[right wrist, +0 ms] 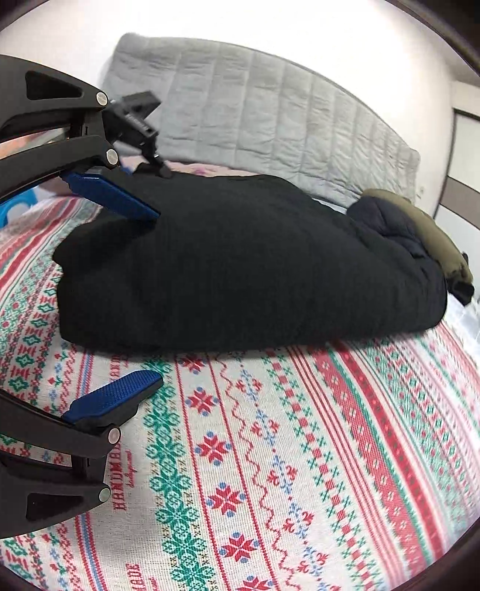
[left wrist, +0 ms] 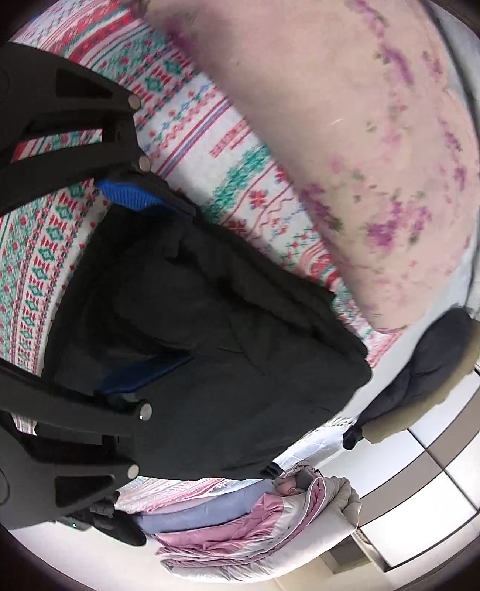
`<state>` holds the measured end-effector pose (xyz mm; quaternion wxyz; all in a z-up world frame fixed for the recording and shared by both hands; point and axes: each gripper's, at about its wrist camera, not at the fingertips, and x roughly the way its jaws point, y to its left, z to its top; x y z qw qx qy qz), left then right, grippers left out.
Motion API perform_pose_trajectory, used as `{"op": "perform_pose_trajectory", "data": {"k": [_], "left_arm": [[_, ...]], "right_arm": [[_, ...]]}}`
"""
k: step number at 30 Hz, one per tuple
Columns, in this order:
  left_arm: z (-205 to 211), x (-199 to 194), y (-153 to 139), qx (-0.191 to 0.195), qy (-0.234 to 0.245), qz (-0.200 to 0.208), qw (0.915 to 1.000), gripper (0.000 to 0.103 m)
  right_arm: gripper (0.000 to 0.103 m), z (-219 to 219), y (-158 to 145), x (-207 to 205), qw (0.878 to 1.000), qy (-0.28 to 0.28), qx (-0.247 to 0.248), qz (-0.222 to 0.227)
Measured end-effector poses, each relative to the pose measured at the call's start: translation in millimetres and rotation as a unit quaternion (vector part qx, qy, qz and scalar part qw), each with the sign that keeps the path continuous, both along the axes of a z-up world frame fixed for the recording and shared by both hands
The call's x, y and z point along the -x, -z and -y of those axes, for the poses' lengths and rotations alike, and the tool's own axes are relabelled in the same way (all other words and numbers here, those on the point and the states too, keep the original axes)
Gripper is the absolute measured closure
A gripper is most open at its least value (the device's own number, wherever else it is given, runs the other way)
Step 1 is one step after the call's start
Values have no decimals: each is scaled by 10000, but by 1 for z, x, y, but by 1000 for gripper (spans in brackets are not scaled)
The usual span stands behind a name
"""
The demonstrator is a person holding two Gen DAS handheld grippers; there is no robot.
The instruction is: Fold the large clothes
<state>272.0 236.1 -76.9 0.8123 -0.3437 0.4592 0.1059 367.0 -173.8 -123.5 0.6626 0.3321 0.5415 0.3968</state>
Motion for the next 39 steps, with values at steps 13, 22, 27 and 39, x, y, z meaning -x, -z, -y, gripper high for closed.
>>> {"op": "perform_pose_trajectory", "data": {"k": [13, 22, 27, 39], "left_arm": [[5, 8, -18, 346, 234, 537, 9977, 19], [7, -3, 4, 160, 235, 47, 9996, 19], [10, -3, 6, -45, 300, -41, 9995, 19], [13, -9, 13, -275, 357, -244, 9987, 4]], "right_arm": [[17, 7, 14, -11, 9990, 221, -332, -218], [16, -18, 16, -5, 9975, 158, -580, -374], [16, -22, 15, -7, 9970, 184, -628, -406], [15, -27, 12, -9, 9975, 262, -595, -269]]}}
